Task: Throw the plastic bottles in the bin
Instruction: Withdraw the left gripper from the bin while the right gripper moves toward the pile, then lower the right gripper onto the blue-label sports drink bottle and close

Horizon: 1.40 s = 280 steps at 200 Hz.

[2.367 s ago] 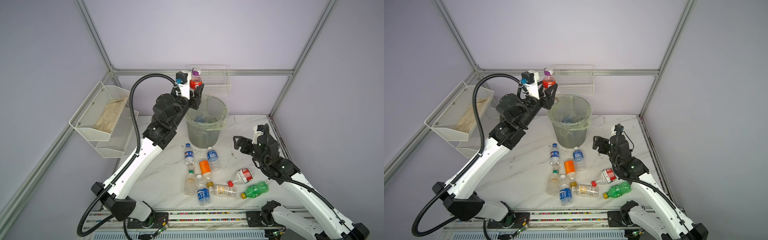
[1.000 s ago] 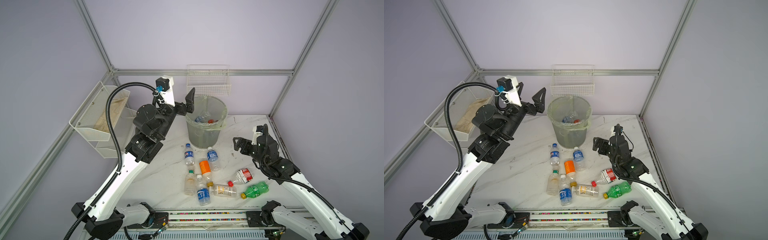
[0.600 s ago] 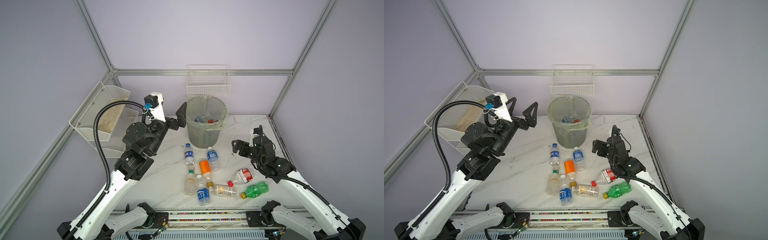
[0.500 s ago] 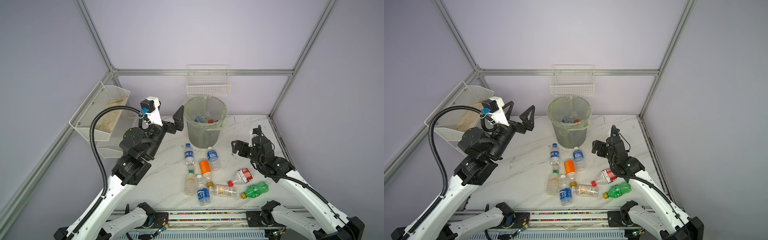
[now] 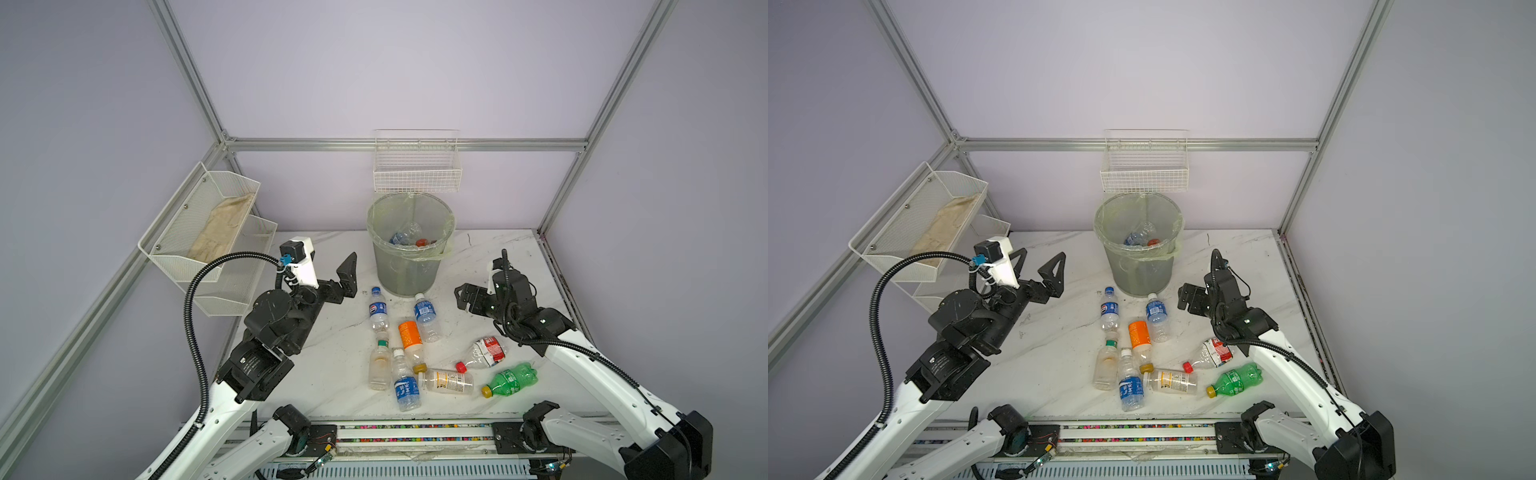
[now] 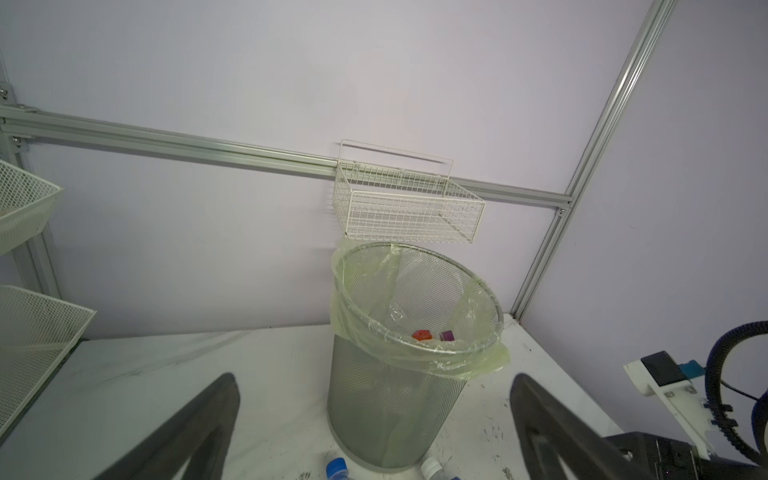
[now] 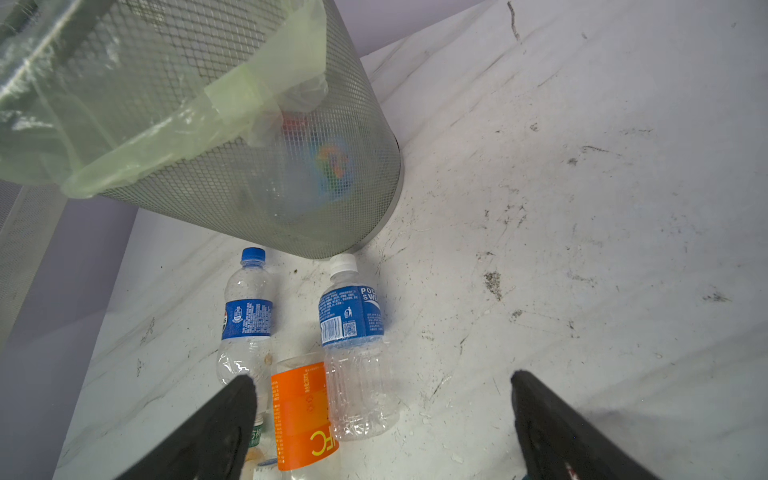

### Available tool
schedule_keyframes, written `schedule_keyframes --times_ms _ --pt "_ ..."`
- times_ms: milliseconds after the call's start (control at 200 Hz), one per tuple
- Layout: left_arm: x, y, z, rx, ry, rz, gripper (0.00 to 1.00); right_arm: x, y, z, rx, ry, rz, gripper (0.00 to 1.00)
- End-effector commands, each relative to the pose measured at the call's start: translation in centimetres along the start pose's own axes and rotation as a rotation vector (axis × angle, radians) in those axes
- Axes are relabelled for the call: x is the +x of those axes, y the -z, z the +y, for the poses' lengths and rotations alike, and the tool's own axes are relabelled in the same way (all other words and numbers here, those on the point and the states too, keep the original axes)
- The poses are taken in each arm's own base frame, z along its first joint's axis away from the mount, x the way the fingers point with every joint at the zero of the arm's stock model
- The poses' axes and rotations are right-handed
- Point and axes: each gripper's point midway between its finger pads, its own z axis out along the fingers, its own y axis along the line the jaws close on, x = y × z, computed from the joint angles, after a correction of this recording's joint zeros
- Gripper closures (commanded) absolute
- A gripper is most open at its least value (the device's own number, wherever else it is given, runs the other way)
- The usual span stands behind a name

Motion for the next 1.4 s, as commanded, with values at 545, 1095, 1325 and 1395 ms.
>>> schedule_keyframes --times_ms 545,1095,1325,1395 --pt "11.8 3.8 4.2 -0.107 0.179 0.236 0.00 4.5 -5.1 0.8 -0.052 0.043 0.210 0.09" --pt "19.6 5.4 5.5 -0.157 0.302 0.413 0.00 7.3 -8.8 3.1 -0.061 0.078 0.280 0.12" --pt "21.5 5.9 5.6 -0.164 0.337 0.458 0.00 8.4 -10.2 4.1 -0.046 0.108 0.304 0.13" --pt "22.0 6.0 5.6 -0.162 0.344 0.471 0.00 8.8 -10.6 4.1 -0.033 0.115 0.311 0.14"
